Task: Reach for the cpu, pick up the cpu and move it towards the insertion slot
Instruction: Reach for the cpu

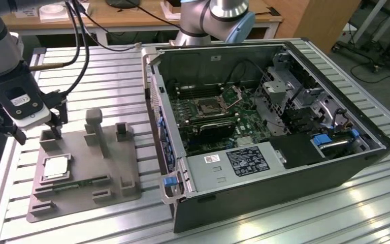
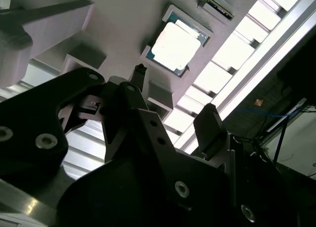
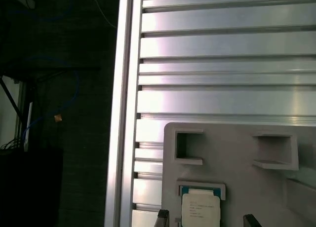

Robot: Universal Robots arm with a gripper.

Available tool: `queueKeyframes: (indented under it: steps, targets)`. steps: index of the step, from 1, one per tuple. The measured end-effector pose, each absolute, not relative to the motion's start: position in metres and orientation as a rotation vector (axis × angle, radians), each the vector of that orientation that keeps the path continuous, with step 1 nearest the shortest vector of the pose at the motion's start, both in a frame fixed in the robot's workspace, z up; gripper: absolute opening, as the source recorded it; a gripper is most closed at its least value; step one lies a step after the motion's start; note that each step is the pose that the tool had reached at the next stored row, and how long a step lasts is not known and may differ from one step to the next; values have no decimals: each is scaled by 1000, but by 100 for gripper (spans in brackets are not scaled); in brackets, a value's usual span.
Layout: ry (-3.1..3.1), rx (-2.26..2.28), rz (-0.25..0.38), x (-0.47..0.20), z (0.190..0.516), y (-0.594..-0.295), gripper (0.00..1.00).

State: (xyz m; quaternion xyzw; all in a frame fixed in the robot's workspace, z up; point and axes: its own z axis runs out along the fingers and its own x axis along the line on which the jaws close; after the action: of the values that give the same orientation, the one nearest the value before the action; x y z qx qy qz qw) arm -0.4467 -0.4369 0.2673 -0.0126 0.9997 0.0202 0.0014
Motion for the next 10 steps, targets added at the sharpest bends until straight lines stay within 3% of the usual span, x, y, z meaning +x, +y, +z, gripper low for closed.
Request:
queueKeyframes:
  steps: [10]
  targets:
    - [3138, -40, 63, -447, 249, -442, 66]
